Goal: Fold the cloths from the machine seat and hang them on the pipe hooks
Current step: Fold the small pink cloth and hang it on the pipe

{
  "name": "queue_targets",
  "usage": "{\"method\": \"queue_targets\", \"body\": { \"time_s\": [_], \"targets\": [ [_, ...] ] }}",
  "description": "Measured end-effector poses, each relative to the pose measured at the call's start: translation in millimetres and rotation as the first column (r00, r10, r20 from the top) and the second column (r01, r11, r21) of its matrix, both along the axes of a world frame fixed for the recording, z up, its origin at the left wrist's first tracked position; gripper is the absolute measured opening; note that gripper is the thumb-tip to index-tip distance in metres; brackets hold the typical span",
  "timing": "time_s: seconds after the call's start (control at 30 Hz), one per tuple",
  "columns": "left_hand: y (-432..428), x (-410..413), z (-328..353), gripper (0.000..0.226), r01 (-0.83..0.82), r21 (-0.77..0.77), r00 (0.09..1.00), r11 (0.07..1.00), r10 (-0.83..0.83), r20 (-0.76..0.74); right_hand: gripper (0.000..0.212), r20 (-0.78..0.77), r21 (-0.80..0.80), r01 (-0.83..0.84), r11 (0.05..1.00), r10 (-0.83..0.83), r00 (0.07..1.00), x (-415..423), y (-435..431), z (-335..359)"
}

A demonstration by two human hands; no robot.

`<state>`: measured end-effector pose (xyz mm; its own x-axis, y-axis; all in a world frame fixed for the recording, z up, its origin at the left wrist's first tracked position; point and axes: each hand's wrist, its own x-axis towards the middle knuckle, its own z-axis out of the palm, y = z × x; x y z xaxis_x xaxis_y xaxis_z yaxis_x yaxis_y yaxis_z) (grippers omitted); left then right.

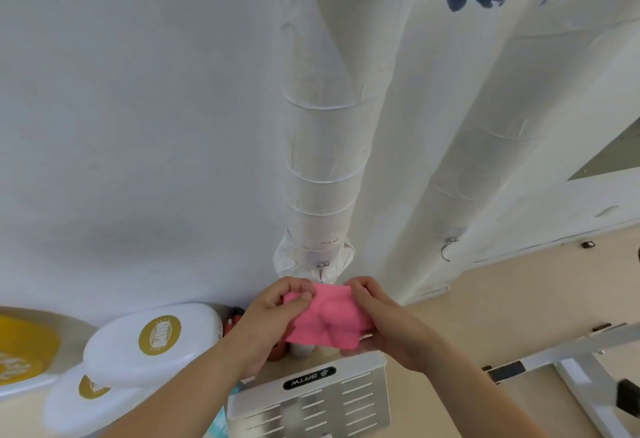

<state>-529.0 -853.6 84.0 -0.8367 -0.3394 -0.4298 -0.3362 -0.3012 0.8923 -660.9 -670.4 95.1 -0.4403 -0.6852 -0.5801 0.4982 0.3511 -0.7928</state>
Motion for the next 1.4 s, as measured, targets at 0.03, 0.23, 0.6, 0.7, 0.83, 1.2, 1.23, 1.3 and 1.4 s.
{"method": "queue_targets", "body": {
  "time_s": [0.03,0.23,0.6,0.7,0.83,1.2,1.23,1.3,1.4],
  "targets": [
    [0.4,-1.6,-2.9,0.026,0.003,-0.037,1.0,0.999,-0.003,0.009,0.024,-0.045,-0.006,0.003,1.0,-0.004,0.999,-1.5,1.2,-3.7],
    [-0.6,-12.1,-11.2,0.044,0.008,-0.104,0.989,0.995,0.007,0.146,0.036,-0.356,-0.059,-0.045,0.997,0.021,0.934,-16.9,9.5,-15.4],
    [0.9,-41.3,-43.4,0.021,-0.24,-0.133,0.914,0.962,0.27,0.302,0.038,-0.315,0.033,0.172,0.984,-0.153,0.937,-32.2,-46.3,-61.7],
    [-5.5,-49.8,-46.1,0.017,-0.231,-0.189,0.882,0.954,0.288,0.373,0.017,-0.174,0.052,0.195,0.979,-0.183,0.968,-33.0,-51.3,-71.9],
    [-1.7,-58.4,-56.6,0.017,-0.214,-0.302,0.865,0.929,0.323,0.383,0.016,-0.438,0.121,0.23,0.966,-0.156,0.885,-29.4,-47.8,-82.0],
    [18.9,-53.2,-63.4,0.033,-0.035,-0.705,0.98,0.708,0.161,0.114,0.017,-0.936,0.26,0.191,0.946,0.199,0.29,-26.6,-51.6,-99.2],
    [18.1,-49.7,-65.3,0.035,0.011,-0.759,0.989,0.651,0.108,0.106,0.021,-0.918,0.279,0.182,0.943,0.206,0.338,-24.7,-51.7,-96.9],
    [16.7,-41.2,-69.3,0.038,0.059,-0.87,0.996,0.49,0.03,0.084,0.024,-0.847,0.299,0.15,0.942,0.19,0.497,-21.4,-50.2,-88.2],
    [22.4,-35.6,-64.1,0.059,0.085,-0.907,0.996,0.413,-0.022,0.083,0.024,-0.722,0.296,0.031,0.955,0.203,0.662,-20.1,-47.2,-74.8]
  ]
}}
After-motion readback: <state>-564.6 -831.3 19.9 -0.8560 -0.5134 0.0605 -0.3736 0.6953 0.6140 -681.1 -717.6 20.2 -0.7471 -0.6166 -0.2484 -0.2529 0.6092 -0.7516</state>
